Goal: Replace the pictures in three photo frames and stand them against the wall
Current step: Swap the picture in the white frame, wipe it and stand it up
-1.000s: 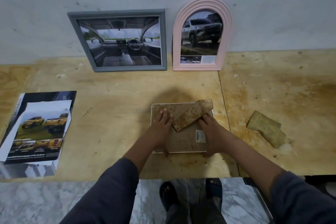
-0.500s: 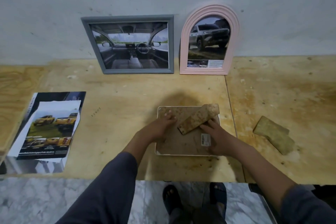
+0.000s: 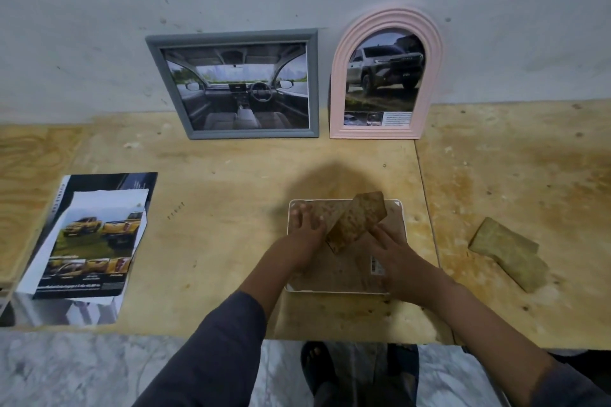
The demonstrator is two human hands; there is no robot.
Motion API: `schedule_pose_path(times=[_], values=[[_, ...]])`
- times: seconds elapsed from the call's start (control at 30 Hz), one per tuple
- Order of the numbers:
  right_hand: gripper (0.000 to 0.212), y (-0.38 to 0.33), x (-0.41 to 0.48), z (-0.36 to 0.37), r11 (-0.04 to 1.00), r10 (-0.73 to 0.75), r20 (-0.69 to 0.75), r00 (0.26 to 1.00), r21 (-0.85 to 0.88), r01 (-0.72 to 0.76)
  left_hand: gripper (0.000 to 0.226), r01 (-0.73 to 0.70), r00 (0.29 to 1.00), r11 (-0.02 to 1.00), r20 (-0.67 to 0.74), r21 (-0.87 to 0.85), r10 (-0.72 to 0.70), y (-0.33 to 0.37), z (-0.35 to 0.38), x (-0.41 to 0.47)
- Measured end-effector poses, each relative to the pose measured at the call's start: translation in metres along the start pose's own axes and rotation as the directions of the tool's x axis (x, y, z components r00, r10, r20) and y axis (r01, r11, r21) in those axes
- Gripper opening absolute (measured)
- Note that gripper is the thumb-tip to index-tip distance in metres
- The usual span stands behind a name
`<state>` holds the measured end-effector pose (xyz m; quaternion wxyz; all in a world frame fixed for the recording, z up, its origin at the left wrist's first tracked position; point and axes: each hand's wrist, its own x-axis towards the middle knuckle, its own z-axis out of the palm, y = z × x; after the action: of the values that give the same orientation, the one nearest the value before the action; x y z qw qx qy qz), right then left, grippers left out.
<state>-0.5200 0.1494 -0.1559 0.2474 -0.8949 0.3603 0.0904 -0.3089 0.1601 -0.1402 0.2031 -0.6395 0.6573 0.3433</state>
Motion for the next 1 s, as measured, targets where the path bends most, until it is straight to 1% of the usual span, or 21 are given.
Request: schedule_pose_path(times=[0.07, 0.17, 0.23, 0.33, 0.4, 0.5, 0.57, 0.67, 0.77, 0.8, 0.87, 0.9, 0.93, 1.0], values=[[0.095, -0.002, 0.002, 0.004, 0.999, 0.036, 0.042, 0.998, -0.020, -0.036, 0.082, -0.034, 0.999, 0.995, -0.007, -0.092, 0.034, -0.008, 0.000, -0.001], [0.090, -0.009, 0.002, 0.000, 0.996, 0.063, 0.059, 0.996, -0.068, -0.059, 0.094, -0.131, 0.991, 0.971, -0.061, -0.200, 0.121, -0.015, -0.003, -0.006], [0.087, -0.010, 0.003, -0.004, 0.993, 0.080, 0.063, 0.995, -0.094, -0.073, 0.098, -0.121, 0.992, 0.967, -0.063, -0.223, 0.110, -0.010, -0.003, -0.003], [0.081, -0.004, 0.012, -0.013, 0.987, 0.144, 0.042, 0.989, -0.082, -0.140, 0.103, -0.063, 0.995, 0.972, -0.091, -0.226, 0.043, 0.002, -0.003, 0.004], [0.091, 0.002, 0.018, -0.018, 0.978, 0.196, 0.034, 0.980, -0.082, -0.193, 0.095, -0.045, 0.992, 0.971, -0.129, -0.234, 0.015, 0.009, -0.004, 0.004], [0.107, 0.008, 0.025, -0.017, 0.969, 0.244, 0.093, 0.965, -0.070, -0.238, 0.078, -0.065, 0.986, 0.965, -0.166, -0.254, 0.022, 0.015, -0.008, -0.002], [0.110, 0.009, 0.030, -0.018, 0.966, 0.258, 0.121, 0.959, -0.056, -0.253, 0.074, -0.082, 0.982, 0.961, -0.188, -0.265, 0.032, 0.017, -0.010, -0.004], [0.103, 0.011, 0.039, -0.013, 0.962, 0.268, 0.134, 0.954, -0.084, -0.259, 0.073, -0.086, 0.980, 0.960, -0.196, -0.268, 0.033, 0.017, -0.007, -0.004], [0.082, 0.011, 0.046, -0.006, 0.947, 0.317, 0.075, 0.946, 0.037, -0.320, 0.075, -0.047, 0.986, 0.957, -0.166, -0.287, -0.002, 0.011, 0.002, 0.006], [0.079, 0.012, 0.046, -0.007, 0.951, 0.304, 0.052, 0.951, 0.043, -0.307, 0.074, -0.039, 0.987, 0.959, -0.163, -0.281, -0.008, 0.009, 0.004, 0.009], [0.086, 0.012, 0.036, -0.011, 0.967, 0.244, 0.048, 0.969, 0.066, -0.247, 0.072, -0.022, 0.989, 0.963, -0.148, -0.269, -0.018, 0.009, 0.007, 0.012], [0.091, 0.011, 0.027, -0.015, 0.968, 0.227, 0.054, 0.972, 0.099, -0.232, 0.072, -0.010, 0.990, 0.963, -0.140, -0.269, -0.029, 0.010, 0.007, 0.012], [0.092, 0.009, 0.017, -0.018, 0.963, 0.231, 0.046, 0.972, 0.132, -0.235, 0.070, 0.000, 0.990, 0.963, -0.137, -0.269, -0.039, 0.012, 0.007, 0.011], [0.083, 0.005, -0.004, -0.017, 0.948, 0.256, -0.007, 0.967, 0.198, -0.249, 0.065, 0.006, 0.987, 0.965, -0.154, -0.262, -0.048, 0.013, 0.007, 0.011]])
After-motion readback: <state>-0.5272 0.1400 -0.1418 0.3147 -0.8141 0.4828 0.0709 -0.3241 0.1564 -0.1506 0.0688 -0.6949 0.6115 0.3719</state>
